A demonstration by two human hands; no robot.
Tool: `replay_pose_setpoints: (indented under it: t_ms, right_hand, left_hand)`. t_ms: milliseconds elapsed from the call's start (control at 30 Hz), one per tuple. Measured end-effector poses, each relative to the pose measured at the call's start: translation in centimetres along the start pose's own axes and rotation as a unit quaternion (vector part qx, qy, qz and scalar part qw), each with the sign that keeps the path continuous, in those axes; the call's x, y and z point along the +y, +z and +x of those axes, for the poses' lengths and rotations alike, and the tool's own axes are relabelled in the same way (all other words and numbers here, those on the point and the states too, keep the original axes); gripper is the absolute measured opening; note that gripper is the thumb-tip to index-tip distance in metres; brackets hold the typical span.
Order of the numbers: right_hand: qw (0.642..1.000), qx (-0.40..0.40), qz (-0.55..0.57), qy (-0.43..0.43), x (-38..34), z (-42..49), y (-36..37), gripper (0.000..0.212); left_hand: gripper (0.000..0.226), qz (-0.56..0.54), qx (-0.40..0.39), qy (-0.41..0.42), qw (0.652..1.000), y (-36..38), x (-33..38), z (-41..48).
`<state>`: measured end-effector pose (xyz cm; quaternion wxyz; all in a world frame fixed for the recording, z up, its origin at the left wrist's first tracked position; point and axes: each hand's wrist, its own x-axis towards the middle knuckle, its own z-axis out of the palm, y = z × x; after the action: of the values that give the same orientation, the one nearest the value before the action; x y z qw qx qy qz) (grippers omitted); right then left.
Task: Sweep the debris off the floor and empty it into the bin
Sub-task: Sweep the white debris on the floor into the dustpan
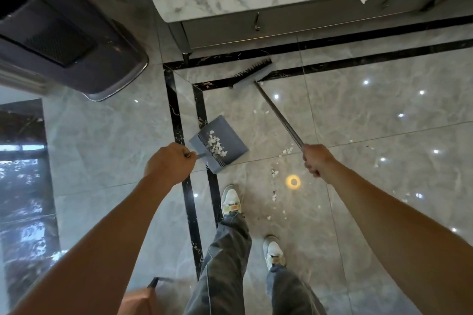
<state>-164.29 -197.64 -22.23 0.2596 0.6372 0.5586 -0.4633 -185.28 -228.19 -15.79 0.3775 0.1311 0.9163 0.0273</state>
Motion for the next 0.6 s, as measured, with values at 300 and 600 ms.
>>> replay_pose_setpoints:
  t_ms: [300,600]
  right_hand:
    - [0.996,-0.045,-0.01,0.079,-6.1,5.3,3.2,0.037]
    - [0.984,-0.058,0.034,0.165,8.9,0.2,1.5,0.048]
  left_hand:
    - [0.037,0.015,0.014,0.012,1.0,-0.1,1.8,2.1]
    - [0.038,0.068,0.003,0.021,0.997,0.1,3.4,0.5]
